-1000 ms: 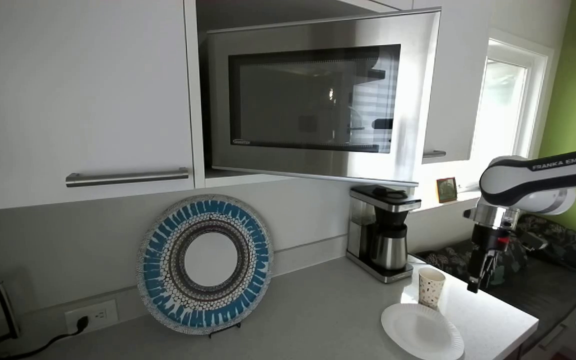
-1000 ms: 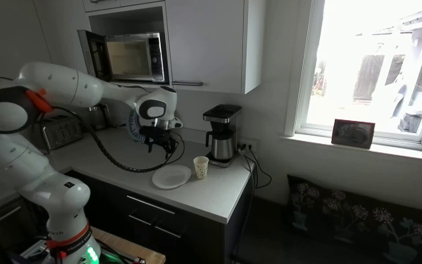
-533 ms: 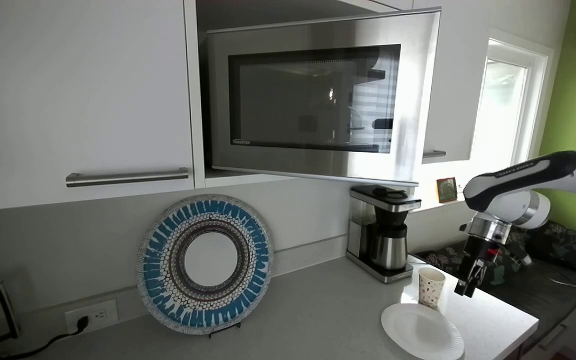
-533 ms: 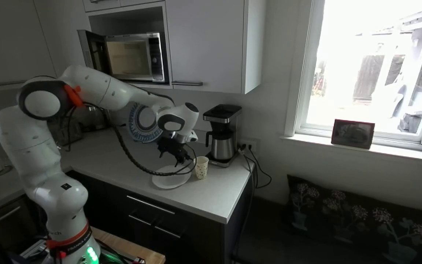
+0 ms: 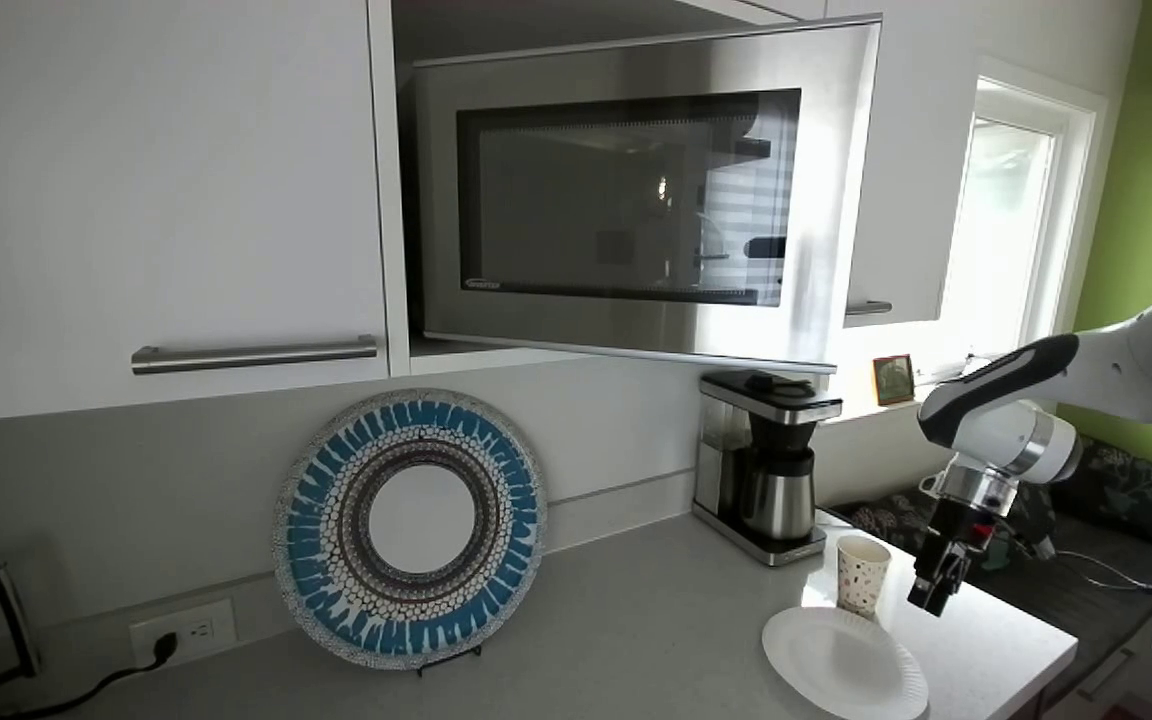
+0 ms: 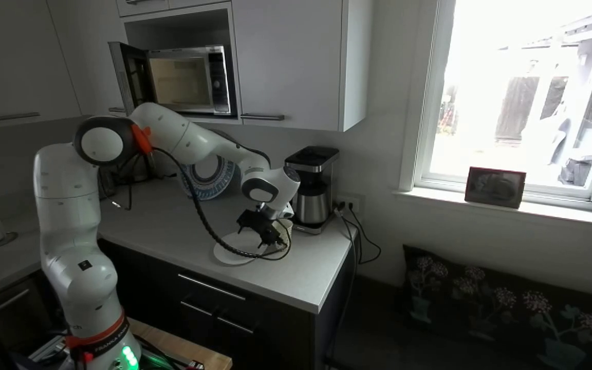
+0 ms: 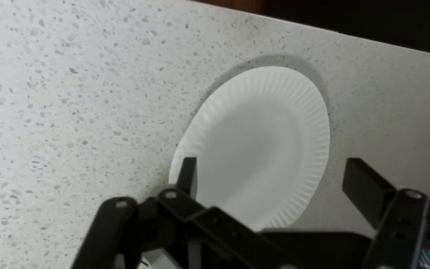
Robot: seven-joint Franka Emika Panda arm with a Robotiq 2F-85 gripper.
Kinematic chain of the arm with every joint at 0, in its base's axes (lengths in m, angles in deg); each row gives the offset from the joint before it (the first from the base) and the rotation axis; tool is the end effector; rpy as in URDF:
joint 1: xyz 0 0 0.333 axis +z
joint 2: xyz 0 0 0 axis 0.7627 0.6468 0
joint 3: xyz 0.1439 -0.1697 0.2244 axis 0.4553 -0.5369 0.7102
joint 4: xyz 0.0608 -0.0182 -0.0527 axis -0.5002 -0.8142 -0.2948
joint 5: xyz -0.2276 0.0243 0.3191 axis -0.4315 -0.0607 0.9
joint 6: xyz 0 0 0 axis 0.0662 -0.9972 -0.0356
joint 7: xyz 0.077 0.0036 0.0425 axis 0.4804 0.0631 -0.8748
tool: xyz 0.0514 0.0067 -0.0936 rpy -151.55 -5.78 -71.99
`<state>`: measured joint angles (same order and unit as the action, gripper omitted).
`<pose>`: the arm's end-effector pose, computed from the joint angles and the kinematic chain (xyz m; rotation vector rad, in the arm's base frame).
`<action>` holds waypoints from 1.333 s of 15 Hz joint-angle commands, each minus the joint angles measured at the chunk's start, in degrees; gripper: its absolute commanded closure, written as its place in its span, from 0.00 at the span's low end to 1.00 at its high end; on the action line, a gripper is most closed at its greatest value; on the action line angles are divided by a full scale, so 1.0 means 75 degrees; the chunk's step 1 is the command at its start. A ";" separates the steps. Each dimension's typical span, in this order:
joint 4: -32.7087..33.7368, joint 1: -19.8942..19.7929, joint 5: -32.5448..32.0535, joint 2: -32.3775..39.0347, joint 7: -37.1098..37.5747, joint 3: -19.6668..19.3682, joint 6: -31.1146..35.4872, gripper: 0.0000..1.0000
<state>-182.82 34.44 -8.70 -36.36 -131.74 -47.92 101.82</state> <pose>0.4316 -0.2896 0.3302 -2.5735 -0.1213 -0.0399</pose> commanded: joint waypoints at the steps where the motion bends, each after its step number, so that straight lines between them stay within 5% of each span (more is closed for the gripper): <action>1: 0.0477 -0.0641 0.0334 0.0752 -0.0374 0.0398 -0.0412 0.00; 11: 0.0893 -0.1523 0.1799 0.1660 -0.0014 0.0735 -0.1119 0.00; 20: 0.1050 -0.1596 0.2415 0.2092 0.0294 0.0881 -0.1069 0.00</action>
<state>-176.35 23.22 7.24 -22.49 -131.09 -42.41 94.62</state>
